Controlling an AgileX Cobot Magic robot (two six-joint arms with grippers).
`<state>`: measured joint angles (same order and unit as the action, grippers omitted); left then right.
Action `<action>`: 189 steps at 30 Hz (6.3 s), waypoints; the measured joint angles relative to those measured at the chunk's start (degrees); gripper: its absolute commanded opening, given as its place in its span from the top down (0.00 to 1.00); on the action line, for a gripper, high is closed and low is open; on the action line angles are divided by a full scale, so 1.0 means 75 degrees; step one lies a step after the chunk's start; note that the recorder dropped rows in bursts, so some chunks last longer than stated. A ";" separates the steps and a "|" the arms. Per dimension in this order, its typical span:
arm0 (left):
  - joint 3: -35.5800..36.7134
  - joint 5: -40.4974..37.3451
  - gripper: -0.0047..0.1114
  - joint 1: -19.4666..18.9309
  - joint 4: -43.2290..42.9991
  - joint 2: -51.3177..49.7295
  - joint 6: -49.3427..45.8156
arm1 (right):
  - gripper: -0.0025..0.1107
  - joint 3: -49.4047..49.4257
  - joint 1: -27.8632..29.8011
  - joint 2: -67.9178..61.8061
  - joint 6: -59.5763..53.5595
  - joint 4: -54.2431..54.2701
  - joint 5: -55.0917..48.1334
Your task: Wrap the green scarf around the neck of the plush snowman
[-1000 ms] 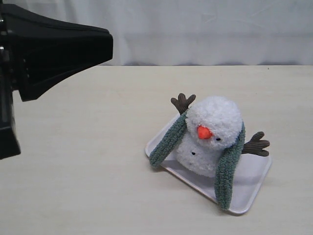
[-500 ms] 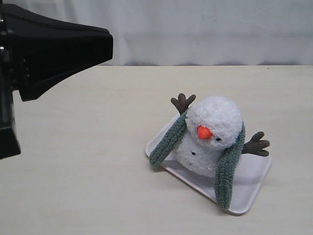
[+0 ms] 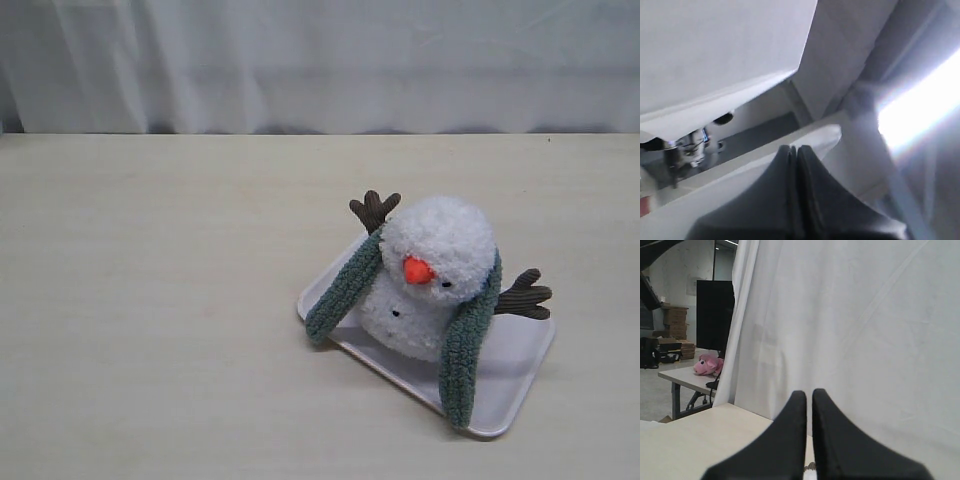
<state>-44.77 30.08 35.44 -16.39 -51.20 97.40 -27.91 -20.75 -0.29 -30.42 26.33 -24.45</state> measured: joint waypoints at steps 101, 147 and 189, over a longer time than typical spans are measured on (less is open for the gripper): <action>-0.0013 0.1545 0.96 -0.4453 0.2287 0.6812 0.0000 | 0.94 0.0000 0.0000 0.0000 0.0000 0.0000 -0.0004; 0.3753 0.1222 0.96 -0.4453 0.2051 0.6784 0.0000 | 0.94 0.0000 0.0000 0.0000 0.0000 0.0000 -0.0054; 0.5945 -0.5546 0.96 -0.4453 0.1643 0.6813 0.0000 | 0.94 0.0000 0.0000 0.0000 0.0000 0.0000 -0.0119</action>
<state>-0.18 -11.51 2.03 -4.07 -0.10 97.40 -27.91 -20.75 -0.29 -30.42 26.33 -25.35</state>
